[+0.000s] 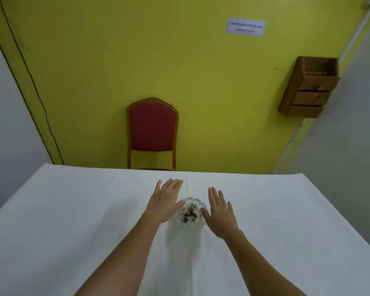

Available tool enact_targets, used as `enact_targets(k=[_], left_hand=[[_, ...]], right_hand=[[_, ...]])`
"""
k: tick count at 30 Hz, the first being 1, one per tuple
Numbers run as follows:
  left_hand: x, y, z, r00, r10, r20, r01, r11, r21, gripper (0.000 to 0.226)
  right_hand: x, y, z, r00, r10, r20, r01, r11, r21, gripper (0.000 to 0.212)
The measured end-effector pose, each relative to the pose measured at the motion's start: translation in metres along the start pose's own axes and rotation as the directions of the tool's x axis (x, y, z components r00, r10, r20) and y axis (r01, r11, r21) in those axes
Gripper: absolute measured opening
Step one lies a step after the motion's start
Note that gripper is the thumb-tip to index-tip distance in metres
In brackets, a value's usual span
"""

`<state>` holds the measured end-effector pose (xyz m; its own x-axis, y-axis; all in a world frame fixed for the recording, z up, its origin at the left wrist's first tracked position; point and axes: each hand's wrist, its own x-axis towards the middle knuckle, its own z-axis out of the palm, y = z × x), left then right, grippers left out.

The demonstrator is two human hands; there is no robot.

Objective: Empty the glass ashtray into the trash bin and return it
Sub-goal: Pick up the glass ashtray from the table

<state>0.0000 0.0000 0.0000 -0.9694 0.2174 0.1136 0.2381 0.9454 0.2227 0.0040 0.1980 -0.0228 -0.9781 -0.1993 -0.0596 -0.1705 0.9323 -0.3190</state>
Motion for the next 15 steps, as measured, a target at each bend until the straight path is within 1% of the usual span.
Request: enact_targets(k=[2,4,6,9,15], left_hand=[[-0.002,-0.004,0.014,0.988,0.007,0.157,-0.011,1.0,0.022,0.082],[-0.007,-0.01,0.033,0.971,0.009,0.237,-0.021,0.999,0.046,0.095],[-0.007,-0.012,0.046,0.957,0.008,0.289,-0.026,0.998,0.059,0.102],[-0.002,-0.015,0.06,0.951,0.009,0.31,-0.034,0.997,0.076,0.107],[0.007,-0.02,0.071,0.942,0.026,0.334,-0.048,0.997,0.058,0.115]], right_hand=[[0.001,0.006,0.011,0.997,0.004,0.079,-0.002,1.0,-0.015,0.073],[-0.001,0.014,0.024,0.991,0.006,0.131,-0.002,1.0,-0.031,0.077],[0.0,0.018,0.034,0.984,-0.014,0.176,0.022,0.999,-0.044,0.081],[0.004,0.022,0.04,0.98,-0.041,0.197,0.056,0.996,-0.072,0.088],[0.015,0.025,0.043,0.975,-0.031,0.222,0.049,0.996,-0.076,0.105]])
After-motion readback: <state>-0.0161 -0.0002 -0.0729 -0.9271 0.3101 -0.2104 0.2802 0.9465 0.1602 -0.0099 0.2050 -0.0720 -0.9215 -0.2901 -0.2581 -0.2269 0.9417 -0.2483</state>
